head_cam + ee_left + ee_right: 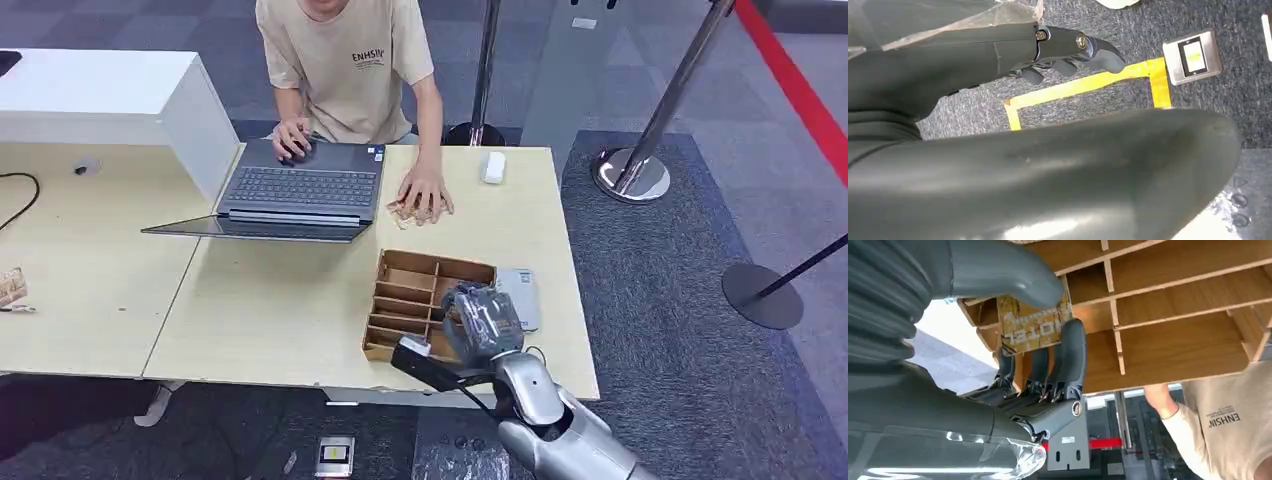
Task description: Pass the card to the sensor for recognition and then transmit it.
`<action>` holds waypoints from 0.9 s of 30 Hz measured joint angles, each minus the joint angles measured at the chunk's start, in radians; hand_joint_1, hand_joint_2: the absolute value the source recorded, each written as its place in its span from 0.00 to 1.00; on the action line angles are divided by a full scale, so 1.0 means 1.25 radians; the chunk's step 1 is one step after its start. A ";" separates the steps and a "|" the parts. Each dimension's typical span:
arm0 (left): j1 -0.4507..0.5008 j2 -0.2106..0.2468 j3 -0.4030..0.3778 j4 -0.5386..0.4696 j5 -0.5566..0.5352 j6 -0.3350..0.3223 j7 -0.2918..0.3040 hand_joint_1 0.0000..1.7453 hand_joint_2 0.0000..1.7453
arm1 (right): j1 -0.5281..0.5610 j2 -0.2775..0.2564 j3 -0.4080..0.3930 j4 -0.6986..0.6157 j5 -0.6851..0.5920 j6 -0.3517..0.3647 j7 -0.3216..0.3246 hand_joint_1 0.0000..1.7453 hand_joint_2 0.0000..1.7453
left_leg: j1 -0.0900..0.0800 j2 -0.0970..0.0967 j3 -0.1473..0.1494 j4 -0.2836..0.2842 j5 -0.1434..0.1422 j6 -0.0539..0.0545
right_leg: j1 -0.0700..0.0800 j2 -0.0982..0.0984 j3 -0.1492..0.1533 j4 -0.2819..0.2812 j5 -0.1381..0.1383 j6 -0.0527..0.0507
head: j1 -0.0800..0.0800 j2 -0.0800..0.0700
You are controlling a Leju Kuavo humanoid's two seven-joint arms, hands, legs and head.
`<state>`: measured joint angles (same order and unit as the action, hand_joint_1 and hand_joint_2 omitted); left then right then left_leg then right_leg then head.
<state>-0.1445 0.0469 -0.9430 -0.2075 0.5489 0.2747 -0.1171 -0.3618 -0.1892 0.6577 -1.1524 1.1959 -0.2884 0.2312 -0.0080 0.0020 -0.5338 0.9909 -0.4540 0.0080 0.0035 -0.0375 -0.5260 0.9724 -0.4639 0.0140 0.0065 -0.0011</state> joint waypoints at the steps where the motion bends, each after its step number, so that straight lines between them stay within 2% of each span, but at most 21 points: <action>1: 0.000 0.000 -0.001 0.000 -0.001 -0.002 0.000 0.00 0.00 | -0.001 0.000 0.000 0.003 -0.001 -0.001 -0.002 0.53 1.00 | 0.000 0.000 0.000 0.000 0.000 0.000 | 0.000 0.000 0.000 0.000 0.000 0.000 | 0.000 0.000; 8: -0.002 -0.003 -0.005 0.000 -0.003 -0.005 0.000 0.00 0.00 | -0.006 0.000 0.004 0.021 -0.009 -0.010 -0.008 0.49 1.00 | 0.000 0.000 0.000 0.000 0.000 0.000 | 0.000 0.000 0.000 0.000 0.000 0.000 | 0.000 0.000; 14: -0.003 -0.005 -0.005 0.000 -0.004 -0.007 0.000 0.00 0.00 | -0.014 0.000 0.008 0.033 -0.009 -0.012 -0.009 0.50 1.00 | 0.000 0.000 0.000 0.000 0.000 0.000 | 0.000 0.000 0.000 0.000 0.000 0.000 | 0.000 0.000; 15: -0.003 -0.005 -0.005 0.000 -0.004 -0.007 0.000 0.00 0.00 | -0.015 0.000 0.009 0.034 -0.010 -0.012 -0.010 0.55 1.00 | 0.000 0.000 0.000 0.000 0.000 0.000 | 0.000 0.000 0.000 0.000 0.000 0.000 | 0.000 0.000; 16: -0.004 -0.006 -0.005 0.000 -0.004 -0.007 0.000 0.00 0.00 | -0.017 0.000 0.011 0.036 -0.010 -0.013 -0.010 1.00 1.00 | 0.000 0.000 0.000 0.000 0.000 0.000 | 0.000 0.000 0.000 0.000 0.000 0.000 | 0.000 0.000; 27: -0.009 -0.009 -0.005 0.000 -0.009 -0.008 0.003 0.00 0.00 | -0.028 0.000 0.016 0.045 -0.020 -0.009 -0.020 1.00 1.00 | 0.000 0.000 0.000 0.000 0.000 0.000 | 0.000 0.000 0.000 0.000 0.000 0.000 | 0.000 0.000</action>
<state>-0.1562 0.0359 -0.9499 -0.2075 0.5383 0.2647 -0.1137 -0.3963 -0.1888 0.6783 -1.0964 1.1715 -0.2998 0.2056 -0.0080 0.0020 -0.5339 0.9909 -0.4540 0.0080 0.0036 -0.0375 -0.5261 0.9724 -0.4639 0.0140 0.0065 -0.0011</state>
